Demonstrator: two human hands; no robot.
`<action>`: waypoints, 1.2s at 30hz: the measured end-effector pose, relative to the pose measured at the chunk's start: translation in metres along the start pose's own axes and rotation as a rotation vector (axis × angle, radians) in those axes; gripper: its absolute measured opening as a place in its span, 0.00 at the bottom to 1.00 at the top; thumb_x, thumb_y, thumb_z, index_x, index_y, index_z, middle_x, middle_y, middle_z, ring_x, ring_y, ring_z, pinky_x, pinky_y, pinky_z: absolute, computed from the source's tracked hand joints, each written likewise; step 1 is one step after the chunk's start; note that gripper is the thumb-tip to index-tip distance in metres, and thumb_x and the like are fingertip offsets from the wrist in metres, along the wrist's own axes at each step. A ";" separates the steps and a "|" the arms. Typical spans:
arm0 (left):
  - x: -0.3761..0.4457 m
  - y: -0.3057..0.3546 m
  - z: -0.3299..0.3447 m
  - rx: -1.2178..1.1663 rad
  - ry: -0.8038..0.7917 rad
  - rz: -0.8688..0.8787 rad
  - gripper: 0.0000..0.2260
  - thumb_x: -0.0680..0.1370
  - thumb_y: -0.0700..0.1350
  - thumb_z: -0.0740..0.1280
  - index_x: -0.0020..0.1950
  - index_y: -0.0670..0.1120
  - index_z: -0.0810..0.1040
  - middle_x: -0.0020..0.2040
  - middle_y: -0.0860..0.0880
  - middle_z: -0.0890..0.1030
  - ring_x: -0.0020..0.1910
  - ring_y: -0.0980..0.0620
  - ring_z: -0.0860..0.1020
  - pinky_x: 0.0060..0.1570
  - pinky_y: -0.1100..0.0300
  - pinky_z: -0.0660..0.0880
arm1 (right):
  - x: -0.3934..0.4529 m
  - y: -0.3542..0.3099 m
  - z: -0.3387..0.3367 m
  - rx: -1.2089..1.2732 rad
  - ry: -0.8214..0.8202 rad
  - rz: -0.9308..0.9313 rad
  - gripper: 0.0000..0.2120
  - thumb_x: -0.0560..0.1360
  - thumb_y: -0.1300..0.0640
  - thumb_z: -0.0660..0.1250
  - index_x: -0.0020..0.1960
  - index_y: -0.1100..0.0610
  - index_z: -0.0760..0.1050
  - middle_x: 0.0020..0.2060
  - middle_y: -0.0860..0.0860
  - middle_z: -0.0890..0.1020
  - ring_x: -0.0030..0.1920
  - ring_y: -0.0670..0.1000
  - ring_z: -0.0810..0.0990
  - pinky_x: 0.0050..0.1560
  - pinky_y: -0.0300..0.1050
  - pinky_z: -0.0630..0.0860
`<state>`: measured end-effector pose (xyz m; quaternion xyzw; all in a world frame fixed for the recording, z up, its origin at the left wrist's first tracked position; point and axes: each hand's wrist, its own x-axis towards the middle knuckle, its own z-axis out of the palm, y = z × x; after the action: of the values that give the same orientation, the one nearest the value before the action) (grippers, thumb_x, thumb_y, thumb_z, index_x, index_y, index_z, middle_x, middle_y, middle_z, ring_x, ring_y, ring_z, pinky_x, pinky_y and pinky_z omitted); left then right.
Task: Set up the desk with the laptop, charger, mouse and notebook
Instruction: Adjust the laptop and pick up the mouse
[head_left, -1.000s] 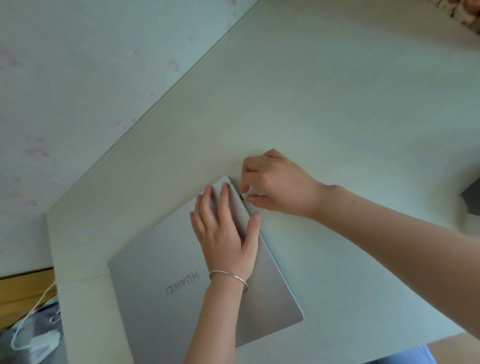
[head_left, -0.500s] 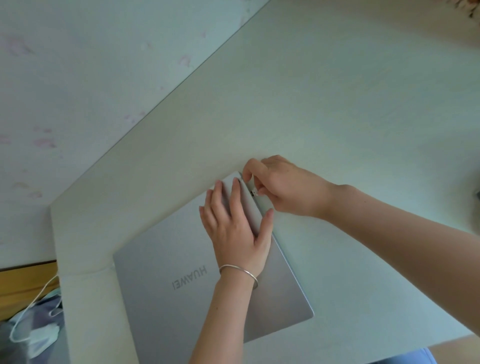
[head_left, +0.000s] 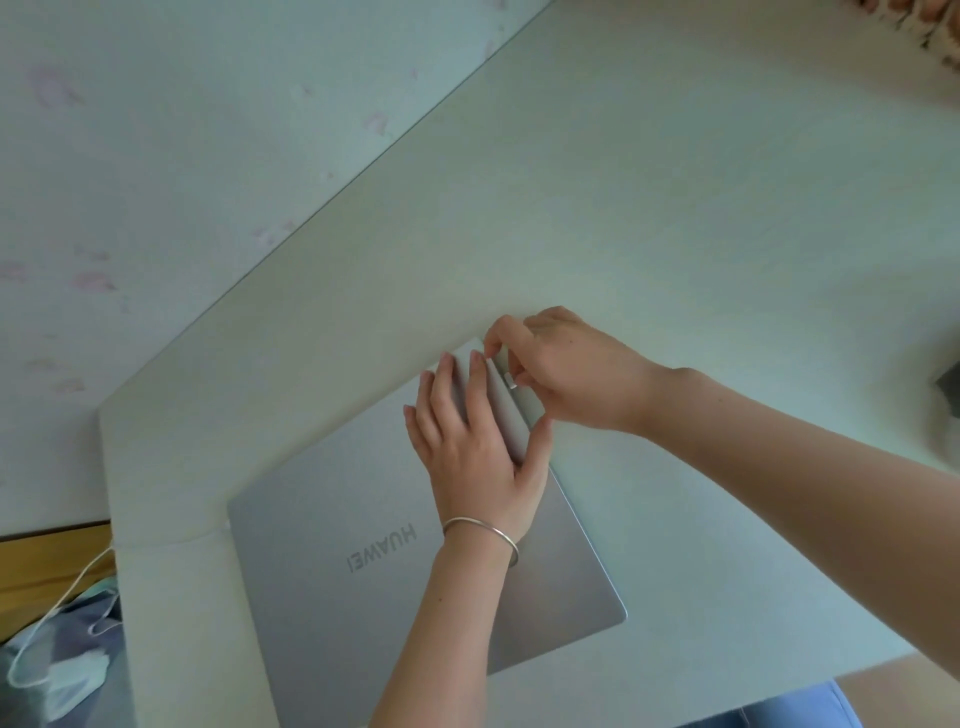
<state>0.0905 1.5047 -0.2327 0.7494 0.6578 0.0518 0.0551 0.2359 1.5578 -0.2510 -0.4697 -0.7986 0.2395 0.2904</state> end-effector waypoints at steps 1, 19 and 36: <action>0.000 0.000 -0.001 0.007 -0.009 -0.001 0.35 0.72 0.66 0.58 0.74 0.49 0.59 0.74 0.43 0.59 0.74 0.42 0.56 0.72 0.40 0.51 | -0.002 -0.001 -0.003 -0.019 0.007 0.016 0.19 0.70 0.65 0.65 0.60 0.59 0.67 0.38 0.49 0.82 0.43 0.55 0.77 0.53 0.46 0.67; -0.004 0.182 0.006 -0.276 -0.116 0.409 0.30 0.67 0.58 0.62 0.66 0.45 0.70 0.67 0.39 0.69 0.65 0.36 0.67 0.61 0.37 0.67 | -0.207 0.002 -0.167 -0.398 0.455 1.041 0.24 0.68 0.49 0.69 0.63 0.50 0.71 0.60 0.51 0.74 0.59 0.57 0.70 0.56 0.51 0.69; -0.013 0.207 0.032 -0.228 -0.233 0.498 0.26 0.72 0.54 0.56 0.69 0.47 0.69 0.72 0.40 0.66 0.70 0.38 0.64 0.68 0.36 0.59 | -0.193 -0.001 -0.116 -0.262 0.619 1.192 0.29 0.71 0.57 0.66 0.70 0.50 0.63 0.73 0.53 0.58 0.68 0.59 0.60 0.43 0.43 0.69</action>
<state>0.2970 1.4651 -0.2335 0.8776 0.4330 0.0509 0.1994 0.3905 1.3986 -0.2136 -0.9073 -0.3060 0.1145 0.2647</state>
